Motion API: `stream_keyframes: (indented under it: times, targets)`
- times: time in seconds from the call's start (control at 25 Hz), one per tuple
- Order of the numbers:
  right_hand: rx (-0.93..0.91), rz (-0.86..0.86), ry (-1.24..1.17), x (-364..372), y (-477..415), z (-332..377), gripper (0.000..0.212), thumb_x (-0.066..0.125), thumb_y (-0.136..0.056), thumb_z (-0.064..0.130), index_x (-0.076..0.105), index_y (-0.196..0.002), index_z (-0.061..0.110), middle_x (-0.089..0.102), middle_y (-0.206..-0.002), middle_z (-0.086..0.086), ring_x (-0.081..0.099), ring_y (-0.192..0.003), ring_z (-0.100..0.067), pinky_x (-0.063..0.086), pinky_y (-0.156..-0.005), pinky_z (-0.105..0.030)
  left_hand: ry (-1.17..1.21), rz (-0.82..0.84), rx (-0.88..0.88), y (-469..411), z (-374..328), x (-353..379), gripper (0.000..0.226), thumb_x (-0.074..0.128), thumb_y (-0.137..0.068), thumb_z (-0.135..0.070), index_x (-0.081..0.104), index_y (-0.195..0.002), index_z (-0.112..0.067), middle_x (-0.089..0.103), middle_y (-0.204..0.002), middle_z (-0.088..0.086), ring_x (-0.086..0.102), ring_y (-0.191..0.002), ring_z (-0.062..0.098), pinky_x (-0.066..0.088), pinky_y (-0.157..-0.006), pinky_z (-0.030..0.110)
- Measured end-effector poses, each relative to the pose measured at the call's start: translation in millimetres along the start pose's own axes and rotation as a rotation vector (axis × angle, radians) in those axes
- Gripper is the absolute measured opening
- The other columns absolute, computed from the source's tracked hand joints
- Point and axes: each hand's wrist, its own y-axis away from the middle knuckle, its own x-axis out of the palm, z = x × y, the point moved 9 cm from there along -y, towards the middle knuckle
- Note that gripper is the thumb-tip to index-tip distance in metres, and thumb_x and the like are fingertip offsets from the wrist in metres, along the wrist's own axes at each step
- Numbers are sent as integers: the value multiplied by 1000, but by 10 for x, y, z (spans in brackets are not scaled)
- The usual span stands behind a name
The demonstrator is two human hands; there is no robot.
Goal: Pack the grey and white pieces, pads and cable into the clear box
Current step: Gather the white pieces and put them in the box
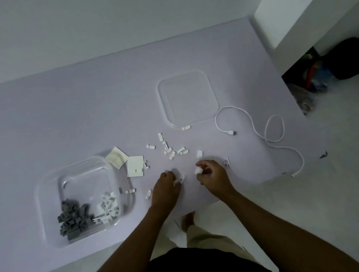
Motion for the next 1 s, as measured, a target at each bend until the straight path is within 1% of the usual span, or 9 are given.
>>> stream_keyframes:
  times: [0.12,0.28,0.36,0.52,0.6,0.68,0.8,0.92,1.0]
  targets:
    - [367,67,-731,-77,89,-160,29,43,-96,3,70,-107,1,68,-96,-19,70,-87,-29,58,-70,-38,153,33,-41,-84,51,10,20,59,-94,-24,51,-107,-11,57,-90,2,57,-78,18,38,-59,17]
    - [469,15,-1062,-231,84,-119,41,41,-96,29,62,-77,-1,59,-72,-12,58,-67,-28,40,-53,-31,147,121,-2,-147,0,115,27,54,-96,-21,51,-119,-8,54,-118,11,55,-96,20,47,-81,27]
    - [495,-74,-940,-322,18,-187,51,47,-98,45,55,-65,8,52,-62,-6,48,-53,-20,28,-48,-28,127,112,26,-150,-75,133,40,54,-96,-34,48,-128,-10,48,-130,12,57,-103,23,51,-88,31]
    - [204,-315,-38,-767,-49,-218,36,65,-93,38,56,-66,15,54,-60,3,47,-55,-11,39,-60,-28,-154,73,146,-123,-269,221,67,62,-85,-57,42,-137,-19,45,-128,9,57,-104,24,55,-83,31]
    - [74,-215,183,-649,-10,-167,24,72,-88,37,58,-84,17,60,-76,5,55,-69,-6,46,-65,-26,-230,47,198,-118,-283,285,57,64,-89,-45,45,-136,-19,48,-128,12,59,-105,26,56,-85,34]
    - [58,-77,290,-446,5,-229,34,73,-85,40,55,-106,20,63,-97,2,61,-83,-12,53,-75,-27,-224,12,221,-126,-253,297,41,61,-93,-35,51,-129,-18,52,-123,11,61,-102,24,56,-85,32]
    - [58,-43,388,-308,-10,-272,33,71,-86,35,51,-108,21,62,-101,0,61,-87,-19,48,-75,-31,-179,-12,256,-185,-243,283,25,57,-96,-29,57,-116,-15,57,-114,7,61,-96,20,53,-81,27]
    - [80,-48,399,-256,-64,-259,22,67,-91,30,51,-96,15,56,-86,2,52,-76,-13,35,-69,-29,217,11,45,-285,-124,122,19,59,-95,-27,63,-106,-12,65,-97,2,61,-84,17,50,-74,26]
    - [169,-54,158,-272,-118,-310,21,66,-91,33,54,-88,15,55,-81,-1,51,-70,-13,37,-65,-28,805,190,-227,-280,-15,195,26,61,-95,-25,65,-114,-8,68,-92,5,61,-77,16,53,-69,28]
